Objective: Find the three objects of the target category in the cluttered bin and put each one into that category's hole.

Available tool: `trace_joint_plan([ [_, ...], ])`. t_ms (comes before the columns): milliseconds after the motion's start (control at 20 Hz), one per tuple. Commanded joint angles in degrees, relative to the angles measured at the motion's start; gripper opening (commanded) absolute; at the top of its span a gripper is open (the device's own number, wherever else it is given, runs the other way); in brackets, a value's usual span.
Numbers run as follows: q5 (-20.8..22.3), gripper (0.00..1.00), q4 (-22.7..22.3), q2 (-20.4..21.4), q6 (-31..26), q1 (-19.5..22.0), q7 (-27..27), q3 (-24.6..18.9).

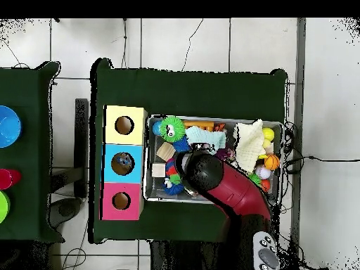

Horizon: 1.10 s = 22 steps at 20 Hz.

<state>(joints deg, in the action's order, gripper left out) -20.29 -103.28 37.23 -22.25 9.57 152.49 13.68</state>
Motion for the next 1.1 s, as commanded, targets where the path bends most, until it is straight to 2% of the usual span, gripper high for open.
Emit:
trace_joint_plan([
  [50,-3.5,1.0,-6.0,-2.3,5.2,2.8,9.4,-4.7],
  [350,-3.1,1.0,-7.6,-3.9,9.6,4.9,8.9,-7.0],
  [600,-5.4,1.0,-8.6,-4.9,12.3,3.7,11.9,-8.7],
  [850,-8.6,1.0,-8.0,-4.8,10.4,-0.3,14.0,-6.2],
  [1100,-11.4,1.0,-8.7,-5.5,12.3,-0.6,14.3,-8.0],
])
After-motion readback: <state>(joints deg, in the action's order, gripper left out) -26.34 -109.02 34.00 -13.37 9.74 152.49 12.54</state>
